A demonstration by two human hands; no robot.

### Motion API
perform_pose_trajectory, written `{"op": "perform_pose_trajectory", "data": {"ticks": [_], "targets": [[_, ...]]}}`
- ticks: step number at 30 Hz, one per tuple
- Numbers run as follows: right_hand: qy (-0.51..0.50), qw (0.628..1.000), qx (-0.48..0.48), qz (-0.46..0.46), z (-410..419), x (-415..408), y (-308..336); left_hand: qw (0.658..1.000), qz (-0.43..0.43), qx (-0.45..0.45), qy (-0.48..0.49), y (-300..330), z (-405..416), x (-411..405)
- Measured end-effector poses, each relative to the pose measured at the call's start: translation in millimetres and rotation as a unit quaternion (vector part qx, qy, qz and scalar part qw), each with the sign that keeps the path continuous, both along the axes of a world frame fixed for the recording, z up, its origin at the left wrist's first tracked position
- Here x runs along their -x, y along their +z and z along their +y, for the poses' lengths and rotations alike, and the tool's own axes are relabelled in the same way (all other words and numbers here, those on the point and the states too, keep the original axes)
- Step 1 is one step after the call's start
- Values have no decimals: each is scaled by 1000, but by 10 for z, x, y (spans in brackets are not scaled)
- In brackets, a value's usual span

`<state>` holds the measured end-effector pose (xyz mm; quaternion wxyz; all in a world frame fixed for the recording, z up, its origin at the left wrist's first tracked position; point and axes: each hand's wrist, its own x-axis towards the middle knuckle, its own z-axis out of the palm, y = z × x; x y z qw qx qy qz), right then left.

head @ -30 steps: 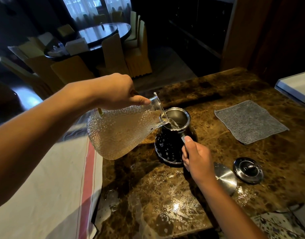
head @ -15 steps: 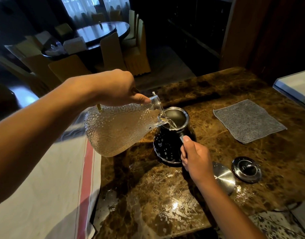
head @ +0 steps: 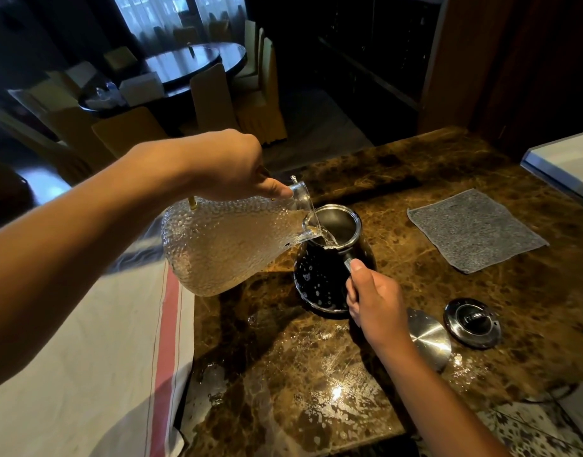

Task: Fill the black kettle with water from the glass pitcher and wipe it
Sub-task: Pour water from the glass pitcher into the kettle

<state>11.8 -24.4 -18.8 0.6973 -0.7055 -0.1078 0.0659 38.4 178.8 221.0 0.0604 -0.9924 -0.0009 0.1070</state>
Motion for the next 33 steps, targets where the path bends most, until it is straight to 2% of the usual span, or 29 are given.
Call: {"op": "perform_pose_trajectory", "data": {"ticks": [21, 33], "targets": [[0, 1000, -2, -4, -5, 2, -5, 1000, 5, -6, -4, -3, -76, -33], [5, 1000, 2, 1, -2, -2, 4, 998, -3, 54, 11, -142, 175, 113]]}}
